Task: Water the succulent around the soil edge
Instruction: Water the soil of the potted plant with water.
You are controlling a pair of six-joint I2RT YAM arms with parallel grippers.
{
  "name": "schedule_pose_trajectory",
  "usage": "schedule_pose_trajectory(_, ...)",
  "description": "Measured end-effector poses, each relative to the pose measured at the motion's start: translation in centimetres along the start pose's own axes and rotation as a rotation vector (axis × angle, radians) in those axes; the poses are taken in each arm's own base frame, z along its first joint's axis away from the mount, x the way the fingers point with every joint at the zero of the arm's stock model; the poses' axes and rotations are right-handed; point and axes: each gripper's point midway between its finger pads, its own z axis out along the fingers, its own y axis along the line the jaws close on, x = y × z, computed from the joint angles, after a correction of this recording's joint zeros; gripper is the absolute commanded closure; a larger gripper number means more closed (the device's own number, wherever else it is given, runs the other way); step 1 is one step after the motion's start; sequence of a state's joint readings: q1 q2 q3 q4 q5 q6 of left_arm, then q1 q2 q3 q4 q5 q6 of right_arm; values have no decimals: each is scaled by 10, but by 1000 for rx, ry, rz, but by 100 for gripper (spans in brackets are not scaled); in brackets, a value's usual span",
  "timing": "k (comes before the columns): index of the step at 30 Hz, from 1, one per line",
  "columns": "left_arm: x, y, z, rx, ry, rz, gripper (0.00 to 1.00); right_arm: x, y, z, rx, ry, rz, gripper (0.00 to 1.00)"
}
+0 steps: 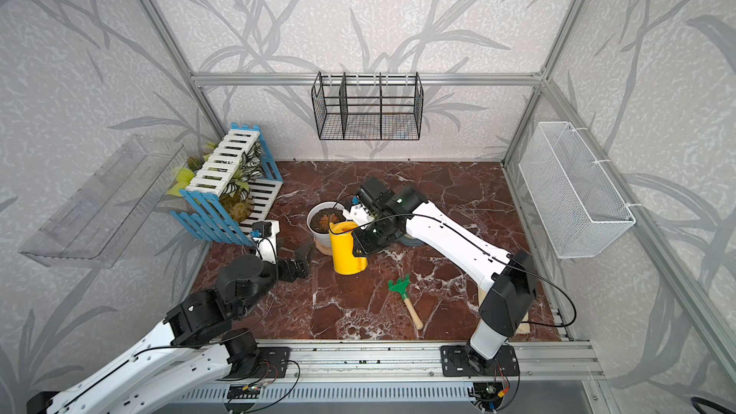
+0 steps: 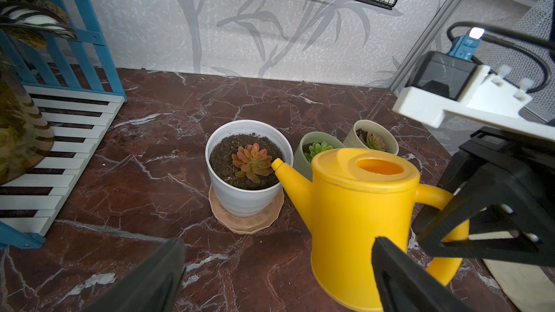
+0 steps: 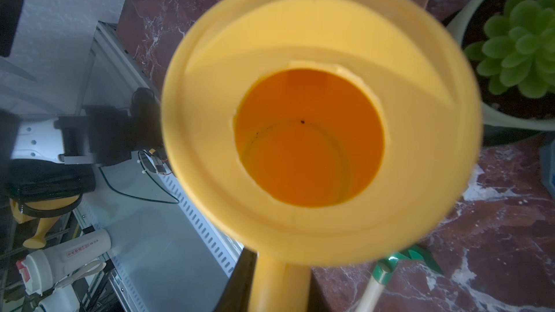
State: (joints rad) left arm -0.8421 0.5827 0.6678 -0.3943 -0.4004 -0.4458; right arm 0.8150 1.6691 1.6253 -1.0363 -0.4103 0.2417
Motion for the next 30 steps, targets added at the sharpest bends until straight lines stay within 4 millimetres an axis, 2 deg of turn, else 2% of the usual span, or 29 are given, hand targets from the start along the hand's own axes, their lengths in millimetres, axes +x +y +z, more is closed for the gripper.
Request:
schedule_pose_trajectory(5,2,0,2,-5,7,4,0,0,15,3,-43,-1,-33,100)
schedule_pose_trajectory(10,3,0,3,-9,11,7,0,-3,16,4,-52,-13,-38,100)
schedule_pose_trajectory(13,3,1,3,-14,12,9,0,-1,9,7,-41,-6,-24,100)
schedule_pose_trajectory(18,4,2,5,-25,16,12,0,3,-14,14,-9,0,22,100)
schedule_pose_trajectory(24,3,4,5,-34,13,11,0,1,-26,-1,23,-47,43,100)
schedule_pose_trajectory(30,3,5,5,-35,12,11,0,15,-36,-14,51,-88,51,100)
